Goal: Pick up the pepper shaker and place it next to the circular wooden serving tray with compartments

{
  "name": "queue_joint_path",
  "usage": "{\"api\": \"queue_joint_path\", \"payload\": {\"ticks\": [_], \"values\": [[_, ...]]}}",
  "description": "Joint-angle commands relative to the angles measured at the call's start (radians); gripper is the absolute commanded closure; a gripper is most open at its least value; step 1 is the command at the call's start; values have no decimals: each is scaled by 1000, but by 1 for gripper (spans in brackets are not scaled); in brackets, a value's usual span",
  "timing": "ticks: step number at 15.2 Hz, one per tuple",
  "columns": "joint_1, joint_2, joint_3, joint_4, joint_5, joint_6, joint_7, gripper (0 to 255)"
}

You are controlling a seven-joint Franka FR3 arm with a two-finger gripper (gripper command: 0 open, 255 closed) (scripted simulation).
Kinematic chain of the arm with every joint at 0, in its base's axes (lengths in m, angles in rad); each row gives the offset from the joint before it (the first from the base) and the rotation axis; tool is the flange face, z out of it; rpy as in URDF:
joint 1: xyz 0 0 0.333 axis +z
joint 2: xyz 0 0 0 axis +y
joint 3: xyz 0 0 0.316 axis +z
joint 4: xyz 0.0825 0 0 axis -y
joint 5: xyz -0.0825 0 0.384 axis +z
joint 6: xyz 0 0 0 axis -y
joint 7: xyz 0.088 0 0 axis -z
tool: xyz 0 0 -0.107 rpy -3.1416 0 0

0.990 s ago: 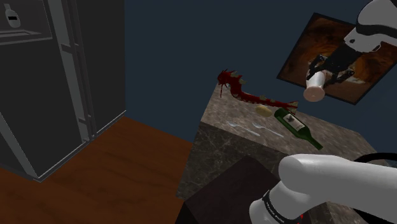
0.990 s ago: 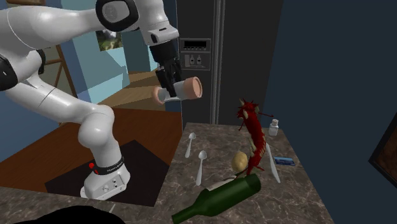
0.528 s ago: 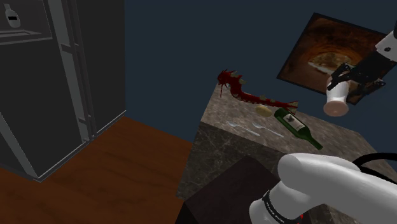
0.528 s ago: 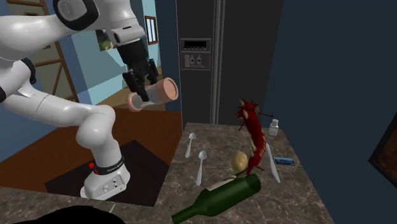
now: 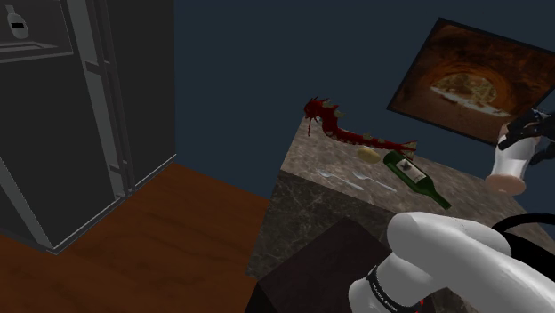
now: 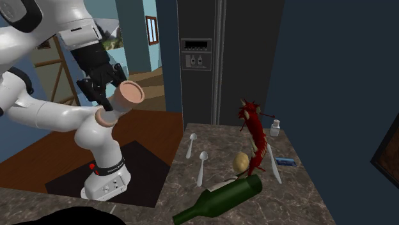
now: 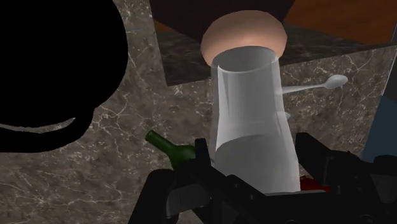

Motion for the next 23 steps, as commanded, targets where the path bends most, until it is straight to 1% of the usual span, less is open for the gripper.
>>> {"api": "queue_joint_path", "payload": {"ticks": [1,6,11,17,23], "values": [[-20,-46,-14,3,-21,-46,-33,255],[-58,-128,-61,52,-88,-160,-129,255],[-84,-184,-108,129,-165,-267,-234,255],[-95,-221,-161,255,-273,-385,-374,255],[-85,-225,-209,414,-398,-486,-535,255]]}}
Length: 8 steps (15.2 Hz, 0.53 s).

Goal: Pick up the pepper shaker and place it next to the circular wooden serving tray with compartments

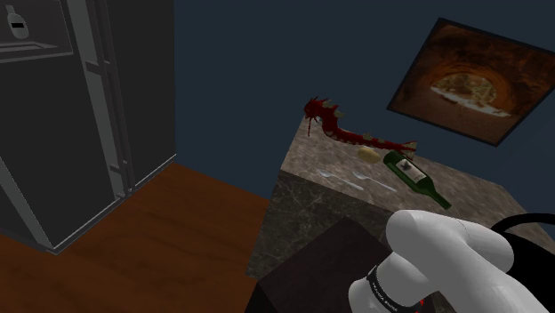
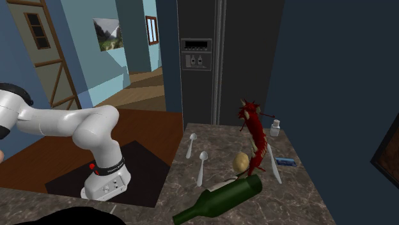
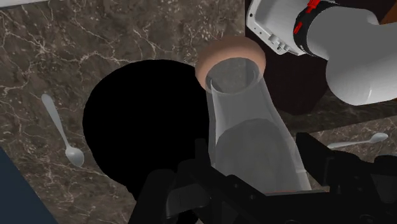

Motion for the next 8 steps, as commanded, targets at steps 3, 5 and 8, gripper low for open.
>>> {"api": "queue_joint_path", "payload": {"ticks": [3,5,8], "values": [[13,12,-26,126,-89,-65,-121,255],[24,23,-41,194,-139,-91,-186,255],[17,-1,-51,173,-157,-86,-196,255]]}}
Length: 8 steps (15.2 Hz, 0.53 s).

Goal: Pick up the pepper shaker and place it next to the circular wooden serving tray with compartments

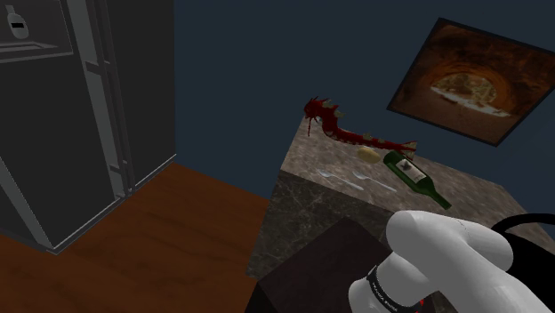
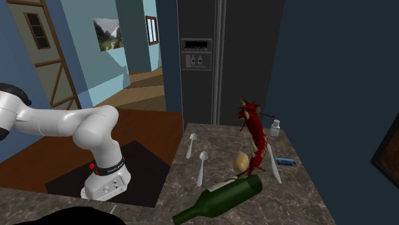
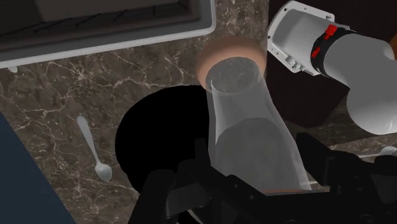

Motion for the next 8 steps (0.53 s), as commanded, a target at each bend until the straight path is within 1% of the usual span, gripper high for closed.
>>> {"api": "queue_joint_path", "payload": {"ticks": [1,8], "values": [[-8,-25,-7,-27,-12,6,-4,255],[-38,-116,-34,-139,-47,34,2,255]]}}
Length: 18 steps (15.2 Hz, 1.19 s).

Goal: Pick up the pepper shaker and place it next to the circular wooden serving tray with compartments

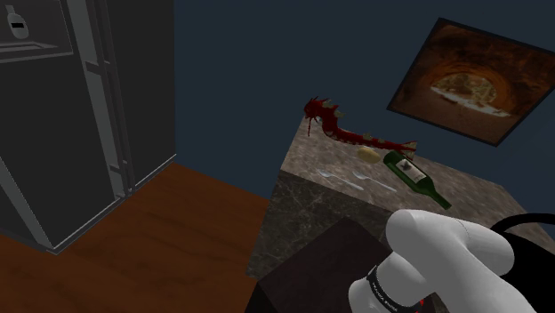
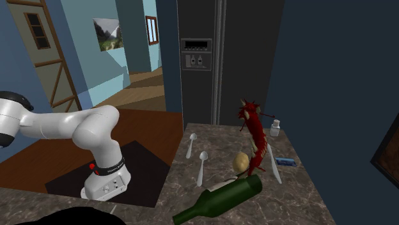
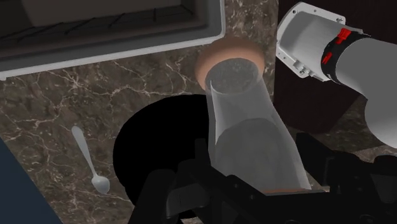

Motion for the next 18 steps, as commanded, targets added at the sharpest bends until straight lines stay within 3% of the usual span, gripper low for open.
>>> {"api": "queue_joint_path", "payload": {"ticks": [1,18], "values": [[-9,-25,-9,-29,-12,7,-1,255],[-108,-215,-120,-257,-121,74,-28,255]]}}
